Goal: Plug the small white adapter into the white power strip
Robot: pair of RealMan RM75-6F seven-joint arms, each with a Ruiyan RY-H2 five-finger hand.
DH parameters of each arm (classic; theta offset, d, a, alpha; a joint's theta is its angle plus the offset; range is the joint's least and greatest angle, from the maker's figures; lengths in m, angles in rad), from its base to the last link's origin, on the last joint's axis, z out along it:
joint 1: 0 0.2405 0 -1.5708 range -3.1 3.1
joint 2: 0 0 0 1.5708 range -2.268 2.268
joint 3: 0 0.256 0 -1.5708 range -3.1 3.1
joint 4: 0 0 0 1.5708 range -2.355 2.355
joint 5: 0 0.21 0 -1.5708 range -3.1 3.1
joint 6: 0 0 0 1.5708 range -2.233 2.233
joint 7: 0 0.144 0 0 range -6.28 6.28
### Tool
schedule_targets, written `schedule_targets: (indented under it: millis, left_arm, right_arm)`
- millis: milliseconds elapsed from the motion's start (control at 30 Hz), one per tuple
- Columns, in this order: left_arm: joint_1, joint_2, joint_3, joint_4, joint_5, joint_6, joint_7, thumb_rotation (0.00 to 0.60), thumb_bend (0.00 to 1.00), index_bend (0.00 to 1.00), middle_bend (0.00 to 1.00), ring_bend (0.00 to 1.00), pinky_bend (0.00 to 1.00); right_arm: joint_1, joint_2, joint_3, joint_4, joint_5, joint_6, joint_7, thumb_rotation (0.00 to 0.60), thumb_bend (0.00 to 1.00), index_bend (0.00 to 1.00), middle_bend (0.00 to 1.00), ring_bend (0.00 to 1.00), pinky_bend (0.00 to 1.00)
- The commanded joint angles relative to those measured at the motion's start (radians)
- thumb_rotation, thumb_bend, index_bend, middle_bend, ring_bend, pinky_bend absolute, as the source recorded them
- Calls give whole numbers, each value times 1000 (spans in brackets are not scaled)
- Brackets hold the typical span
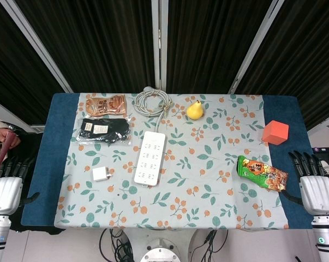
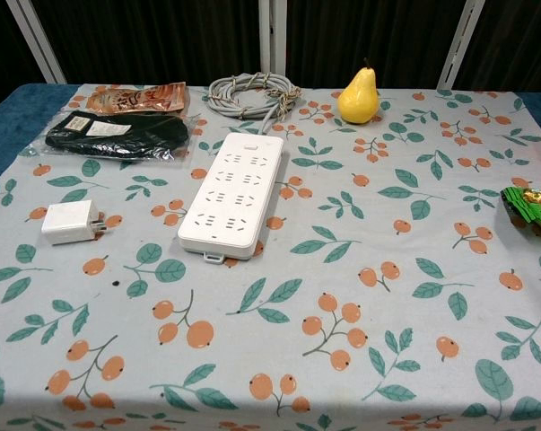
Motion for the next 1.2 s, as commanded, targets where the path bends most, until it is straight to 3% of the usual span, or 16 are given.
schedule_targets:
  millis: [33, 367, 600, 900, 1200]
  left_arm:
    - [-1, -1, 0, 0, 3, 1, 0, 600, 0, 121, 106, 13, 6]
    - [-9, 8, -3, -20, 19, 6, 18, 600, 0, 121, 106, 13, 6]
    - [-99, 4, -20, -39, 67, -85, 28, 600, 0, 121, 106, 13, 7]
    - [-287, -135, -32, 28, 110, -310, 8, 600, 0, 122, 106, 13, 6]
    - [-379, -254, -15, 115, 96, -429, 56, 600, 0, 121, 106, 13, 0]
  right_arm:
    - [-2, 0, 0, 1, 0, 3, 2, 600, 38, 0, 67, 0, 0]
    - [-7, -5, 6, 15, -5, 22, 19, 600, 38, 0, 68, 0, 0]
    - [-14, 13, 20, 10, -13, 57, 19, 600, 38, 0, 68, 0, 0]
    - [-22, 37, 32, -4, -14, 81, 20, 600, 38, 0, 67, 0, 0]
    - [-28, 32, 29, 7, -11, 84, 35, 600, 37, 0, 68, 0, 0]
